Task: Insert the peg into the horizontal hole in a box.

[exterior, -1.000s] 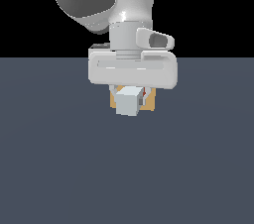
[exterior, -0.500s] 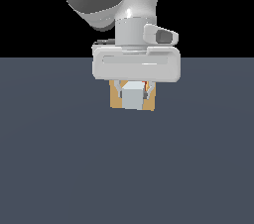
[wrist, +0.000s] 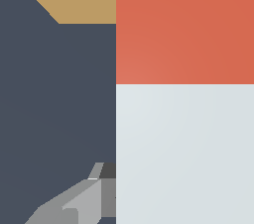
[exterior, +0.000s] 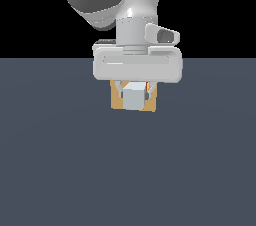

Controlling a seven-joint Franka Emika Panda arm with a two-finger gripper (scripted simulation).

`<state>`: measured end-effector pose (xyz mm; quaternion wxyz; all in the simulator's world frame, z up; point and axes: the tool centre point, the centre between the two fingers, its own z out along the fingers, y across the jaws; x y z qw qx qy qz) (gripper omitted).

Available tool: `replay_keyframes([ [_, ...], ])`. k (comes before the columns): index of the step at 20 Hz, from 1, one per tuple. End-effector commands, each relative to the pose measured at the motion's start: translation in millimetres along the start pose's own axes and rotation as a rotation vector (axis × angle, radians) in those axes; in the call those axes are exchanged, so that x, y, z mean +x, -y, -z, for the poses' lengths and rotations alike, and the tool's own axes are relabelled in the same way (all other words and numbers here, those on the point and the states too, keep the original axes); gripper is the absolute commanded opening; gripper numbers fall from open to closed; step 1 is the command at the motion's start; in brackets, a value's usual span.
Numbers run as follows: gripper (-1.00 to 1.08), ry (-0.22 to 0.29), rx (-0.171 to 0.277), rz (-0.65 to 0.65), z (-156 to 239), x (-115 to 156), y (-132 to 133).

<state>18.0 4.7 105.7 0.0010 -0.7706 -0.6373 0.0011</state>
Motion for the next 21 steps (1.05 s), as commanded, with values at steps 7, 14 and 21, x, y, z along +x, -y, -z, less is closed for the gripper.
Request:
replay_keyframes([
  [7, -1.0, -0.001, -0.004, 0.0, 2, 28, 0],
  [14, -1.0, -0.002, -0.006, 0.0, 3, 81, 0],
  [21, -1.0, -0.002, -0.006, 0.0, 3, 96, -2],
])
